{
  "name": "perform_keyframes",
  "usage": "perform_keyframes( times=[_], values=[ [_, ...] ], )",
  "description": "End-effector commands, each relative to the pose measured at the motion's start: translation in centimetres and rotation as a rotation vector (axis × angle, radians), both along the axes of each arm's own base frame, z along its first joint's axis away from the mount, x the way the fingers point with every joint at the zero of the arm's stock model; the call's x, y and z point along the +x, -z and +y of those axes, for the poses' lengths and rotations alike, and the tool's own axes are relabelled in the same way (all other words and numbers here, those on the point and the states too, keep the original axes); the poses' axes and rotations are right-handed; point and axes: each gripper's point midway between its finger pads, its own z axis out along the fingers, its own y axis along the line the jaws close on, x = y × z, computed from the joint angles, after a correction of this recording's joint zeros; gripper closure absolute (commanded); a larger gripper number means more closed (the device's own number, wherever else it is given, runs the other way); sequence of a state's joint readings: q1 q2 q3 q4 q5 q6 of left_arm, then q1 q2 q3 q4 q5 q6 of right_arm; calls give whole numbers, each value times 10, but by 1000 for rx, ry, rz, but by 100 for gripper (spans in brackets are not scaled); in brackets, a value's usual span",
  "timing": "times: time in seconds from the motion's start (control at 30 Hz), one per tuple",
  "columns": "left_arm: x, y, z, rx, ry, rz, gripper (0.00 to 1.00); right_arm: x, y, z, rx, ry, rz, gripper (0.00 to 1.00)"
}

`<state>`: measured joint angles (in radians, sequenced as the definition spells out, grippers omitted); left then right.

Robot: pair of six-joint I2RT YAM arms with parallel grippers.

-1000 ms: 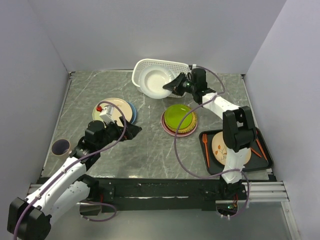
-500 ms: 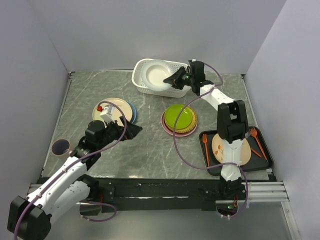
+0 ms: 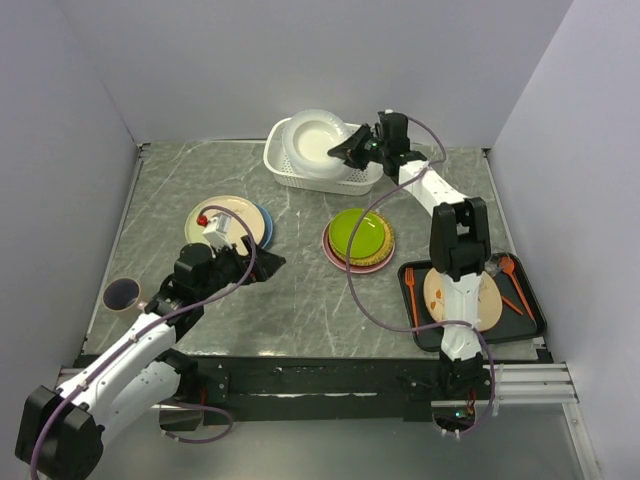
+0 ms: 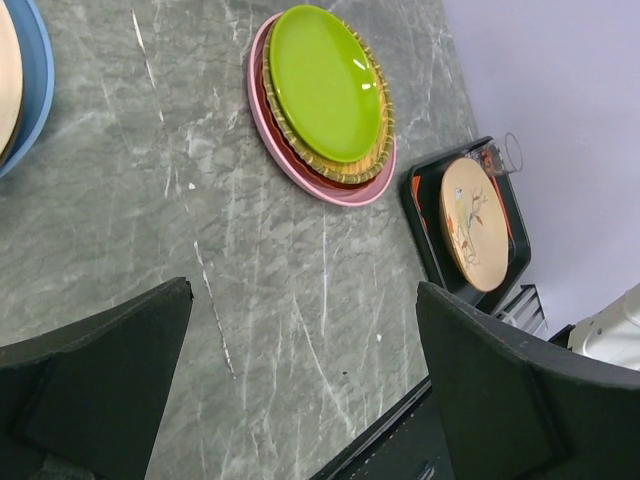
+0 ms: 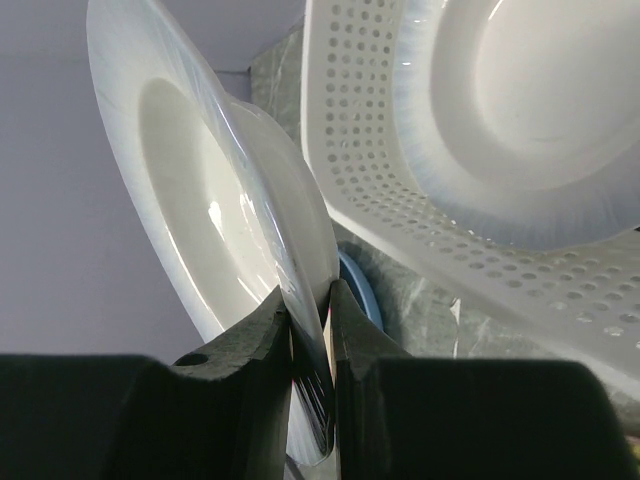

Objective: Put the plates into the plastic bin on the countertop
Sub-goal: Place the plate in the plastic bin.

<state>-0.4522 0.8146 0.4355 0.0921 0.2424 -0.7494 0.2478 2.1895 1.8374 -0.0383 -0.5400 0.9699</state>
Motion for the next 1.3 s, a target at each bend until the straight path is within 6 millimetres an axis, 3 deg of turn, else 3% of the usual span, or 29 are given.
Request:
perform_keyframes(
  times=[0.0,0.07,0.1,0.2,0.53,0.67,0.93,1.27],
  values=[
    [4,-6,-4,-17,11,-30,1,21,-50,-6,8,28,-142,100],
    [5,-8,-4,-10,15,-33,1,29,-40,-9,-8,45,-126,100],
    [6,-6,-4,-4,15,-28,1,33,-47,-10,-5,53,-141,100],
    [6,-5,-5,2,17,-25,1,45,-38,-13,-21,80,-130,100],
    [5,10,-4,5,16,-2,1,70,5,-20,-70,145,-92,100],
    [4,10,-6,-5,26,3,1,78,9,-22,-80,159,-91,100],
    [0,14,-7,-17,31,9,1,85,14,-24,-96,174,-94,100],
    [-2,16,-7,-26,35,15,1,83,37,-24,-125,174,-59,100]
  ],
)
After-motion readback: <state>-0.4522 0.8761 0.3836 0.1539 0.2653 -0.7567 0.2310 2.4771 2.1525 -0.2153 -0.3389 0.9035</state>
